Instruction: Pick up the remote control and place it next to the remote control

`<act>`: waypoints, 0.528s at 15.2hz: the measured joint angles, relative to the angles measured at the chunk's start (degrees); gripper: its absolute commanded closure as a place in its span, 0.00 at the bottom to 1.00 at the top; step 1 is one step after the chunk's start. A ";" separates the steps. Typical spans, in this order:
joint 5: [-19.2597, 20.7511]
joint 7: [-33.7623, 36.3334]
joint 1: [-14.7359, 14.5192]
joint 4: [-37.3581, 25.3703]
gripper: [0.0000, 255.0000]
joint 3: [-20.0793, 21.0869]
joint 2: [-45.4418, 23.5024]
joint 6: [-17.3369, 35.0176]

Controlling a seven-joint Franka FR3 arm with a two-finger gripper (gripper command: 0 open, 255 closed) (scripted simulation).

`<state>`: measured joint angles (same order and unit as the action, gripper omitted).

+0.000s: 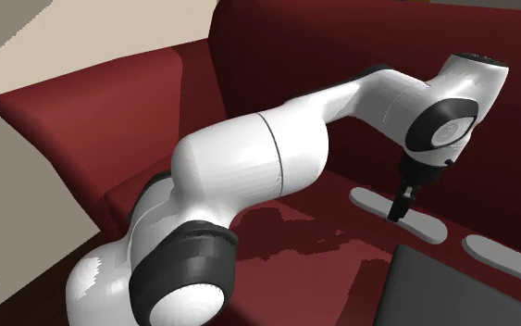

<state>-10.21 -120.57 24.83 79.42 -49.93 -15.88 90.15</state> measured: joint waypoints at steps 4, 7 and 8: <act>0.00 0.00 0.00 0.00 0.00 0.00 0.01 0.01; -0.50 -0.26 0.82 -2.95 0.00 -0.02 -0.65 -2.38; -0.85 -0.49 1.48 -5.01 0.00 -0.08 -1.06 -4.07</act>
<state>-11.05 -121.06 26.31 74.41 -50.01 -16.93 86.09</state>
